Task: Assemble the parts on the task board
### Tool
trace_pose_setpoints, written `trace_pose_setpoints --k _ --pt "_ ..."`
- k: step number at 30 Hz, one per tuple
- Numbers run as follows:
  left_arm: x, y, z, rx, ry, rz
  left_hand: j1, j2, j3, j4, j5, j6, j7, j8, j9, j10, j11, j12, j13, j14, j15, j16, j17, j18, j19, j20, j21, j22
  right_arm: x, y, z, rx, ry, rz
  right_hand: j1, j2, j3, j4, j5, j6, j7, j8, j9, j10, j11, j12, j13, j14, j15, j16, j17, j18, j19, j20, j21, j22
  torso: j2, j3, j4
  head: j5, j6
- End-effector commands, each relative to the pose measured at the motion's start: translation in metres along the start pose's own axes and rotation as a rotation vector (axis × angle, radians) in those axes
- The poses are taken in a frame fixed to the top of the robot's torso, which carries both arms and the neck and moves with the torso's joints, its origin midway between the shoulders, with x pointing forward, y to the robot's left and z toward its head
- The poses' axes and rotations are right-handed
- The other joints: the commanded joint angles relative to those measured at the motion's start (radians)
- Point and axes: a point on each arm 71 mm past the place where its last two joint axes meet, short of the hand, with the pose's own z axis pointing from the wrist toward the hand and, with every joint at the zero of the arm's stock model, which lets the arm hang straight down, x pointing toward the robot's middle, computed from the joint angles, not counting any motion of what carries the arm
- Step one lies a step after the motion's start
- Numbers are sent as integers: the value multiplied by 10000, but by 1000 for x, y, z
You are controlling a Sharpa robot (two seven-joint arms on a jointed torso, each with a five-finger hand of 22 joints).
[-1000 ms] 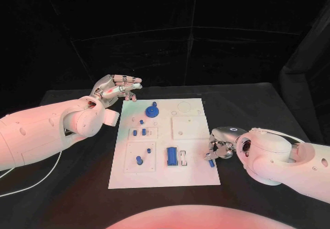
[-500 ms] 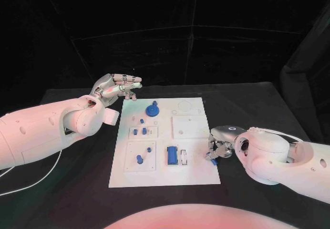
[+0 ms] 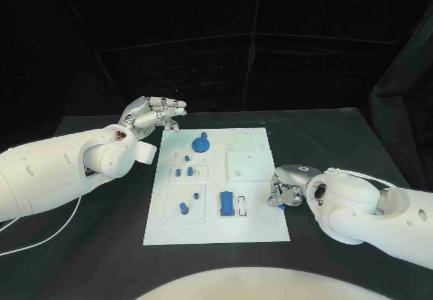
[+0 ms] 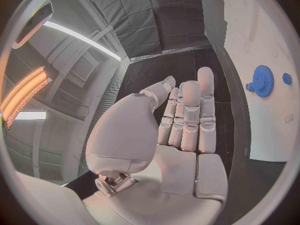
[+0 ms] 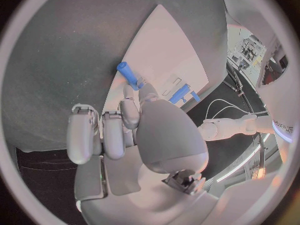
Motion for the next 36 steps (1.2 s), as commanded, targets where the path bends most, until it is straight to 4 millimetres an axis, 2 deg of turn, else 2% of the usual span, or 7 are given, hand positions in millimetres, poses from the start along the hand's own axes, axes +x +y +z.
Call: trace_pose_setpoints --k 1,10,14,24,33,36 --pt "1 -1 0 47 101 -73 -13 69 -43 4 4 -32 12 54 -13 -69 21 24 8 -84 12 -43 -9 67 -52 34 -34 -9 3 -2 -2 230 -3 1380 -27 165 192 80 132 18 65 -99 35 13 -5 -52 2 632 18 35 568 -162 16 19 30 -10 -10 -11 -15 5 -8" --pt "1 -1 0 46 108 -75 -13 69 -43 4 4 -32 12 54 -13 -69 21 24 8 -84 12 -43 -9 67 -52 34 -34 -9 0 2 -7 202 -341 2551 -728 -357 451 459 194 155 77 -262 -7 81 10 -7 61 643 32 50 616 -155 7 31 17 -26 0 -5 1 26 -15" --pt "1 -1 0 43 112 -78 -13 69 -43 4 4 -32 12 54 -13 -69 21 24 8 -84 12 -43 -9 67 -52 34 -34 -9 0 7 -8 155 -317 2922 -1019 -619 448 624 780 238 72 -307 -5 124 9 45 112 649 29 60 640 -153 4 25 12 -31 3 -8 -1 43 -31" --pt "2 -1 0 36 119 -82 -13 69 -43 4 4 -32 12 54 -13 -69 21 24 8 -84 12 -43 -9 67 -52 34 -34 -9 2 19 -5 95 -161 3581 -1282 -838 414 798 1123 372 42 -330 21 195 -13 135 192 667 12 96 713 -166 40 12 48 47 7 -6 -10 94 -94" --pt "2 -1 0 33 139 -90 -13 69 -43 4 4 -32 12 54 -13 -69 21 24 8 -84 12 -43 -9 67 -52 34 -34 -9 5 29 2 -6 203 3825 -1361 -877 392 860 1243 423 27 -333 36 222 -23 170 224 672 2 110 738 -171 52 5 59 72 4 -13 3 104 -134" --pt "2 -1 0 31 144 -91 -13 69 -43 4 4 -32 12 54 -13 -69 21 24 8 -84 12 -43 -9 67 -52 34 -34 -9 6 33 4 -9 277 3901 -1397 -877 386 891 1276 446 22 -331 42 236 -28 192 241 677 -1 121 759 -175 61 4 69 93 9 -5 -6 120 -139"
